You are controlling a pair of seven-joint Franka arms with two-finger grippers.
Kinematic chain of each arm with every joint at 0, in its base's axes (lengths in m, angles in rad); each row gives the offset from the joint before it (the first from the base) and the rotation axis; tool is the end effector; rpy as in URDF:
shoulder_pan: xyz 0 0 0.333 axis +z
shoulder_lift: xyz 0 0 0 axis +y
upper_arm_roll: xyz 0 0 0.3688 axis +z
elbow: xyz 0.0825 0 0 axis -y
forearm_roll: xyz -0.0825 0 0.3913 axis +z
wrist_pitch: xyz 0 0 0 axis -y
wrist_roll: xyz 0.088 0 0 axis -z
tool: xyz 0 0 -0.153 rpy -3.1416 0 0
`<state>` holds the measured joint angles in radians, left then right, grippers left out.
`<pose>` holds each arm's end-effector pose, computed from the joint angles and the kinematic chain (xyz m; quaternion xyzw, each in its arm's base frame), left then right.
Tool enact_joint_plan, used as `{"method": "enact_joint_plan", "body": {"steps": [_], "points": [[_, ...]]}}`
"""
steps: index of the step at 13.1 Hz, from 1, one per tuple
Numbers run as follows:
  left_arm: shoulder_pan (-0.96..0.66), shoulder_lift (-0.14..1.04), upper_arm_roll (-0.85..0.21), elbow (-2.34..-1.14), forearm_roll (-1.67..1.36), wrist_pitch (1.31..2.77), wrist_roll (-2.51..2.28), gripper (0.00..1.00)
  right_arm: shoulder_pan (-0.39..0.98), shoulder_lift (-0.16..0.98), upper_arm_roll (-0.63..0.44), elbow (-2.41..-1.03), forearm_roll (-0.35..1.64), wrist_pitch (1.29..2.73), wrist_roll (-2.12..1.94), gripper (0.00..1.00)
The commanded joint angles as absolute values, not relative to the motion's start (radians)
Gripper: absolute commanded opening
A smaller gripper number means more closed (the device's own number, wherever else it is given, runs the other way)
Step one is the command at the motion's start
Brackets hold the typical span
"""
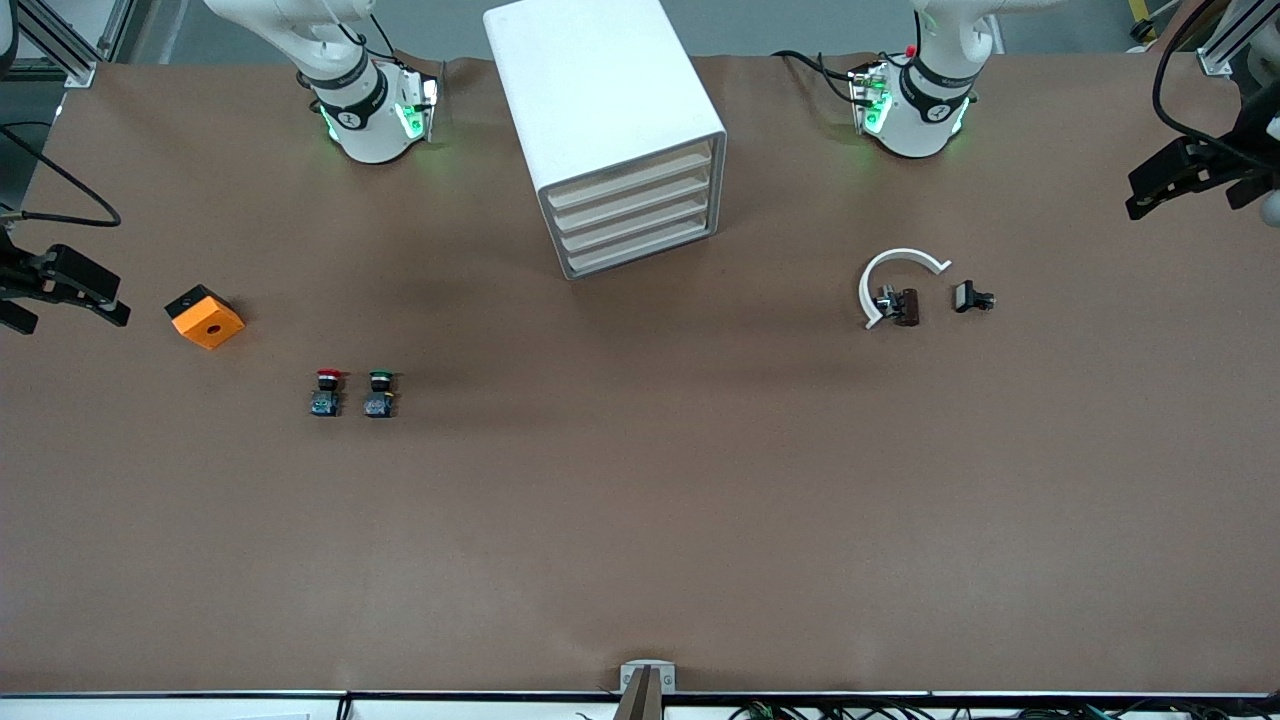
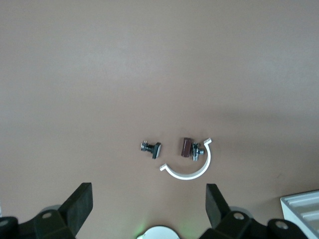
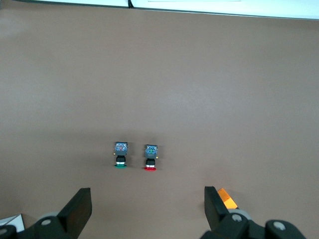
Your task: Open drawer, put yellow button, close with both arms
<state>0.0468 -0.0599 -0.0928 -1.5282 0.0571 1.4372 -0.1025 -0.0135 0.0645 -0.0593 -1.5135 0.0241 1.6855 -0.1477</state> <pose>0.5241 -0.0166 0.6727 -0.9989 -0.0317 0.0133 0.0322 0.6006 -0.0391 0.6328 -0.9978 -0.0368 -0.0546 0.0041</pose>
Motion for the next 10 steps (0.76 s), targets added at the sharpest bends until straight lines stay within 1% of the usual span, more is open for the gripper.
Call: {"method": "enact_joint_plan", "body": {"steps": [1, 4, 6, 10], "points": [[0.04, -0.081, -0.084, -1.581, 0.043, 1.494, -0.087, 1.0, -0.018, 0.083, -0.051, -1.471, 0.012, 1.66, -0.158, 1.0], [0.043, -0.075, -0.084, -1.589, 0.017, 1.52, -0.089, 1.0, -0.012, 0.083, -0.049, -1.443, 0.008, 1.629, -0.158, 1.0], [0.043, -0.08, -0.089, -1.618, 0.005, 1.552, -0.089, 1.0, -0.012, 0.083, -0.049, -1.442, 0.006, 1.629, -0.158, 1.0], [0.04, -0.086, -0.106, -1.637, 0.003, 1.549, -0.087, 1.0, -0.017, 0.081, -0.049, -1.427, 0.008, 1.629, -0.158, 1.0]]}}
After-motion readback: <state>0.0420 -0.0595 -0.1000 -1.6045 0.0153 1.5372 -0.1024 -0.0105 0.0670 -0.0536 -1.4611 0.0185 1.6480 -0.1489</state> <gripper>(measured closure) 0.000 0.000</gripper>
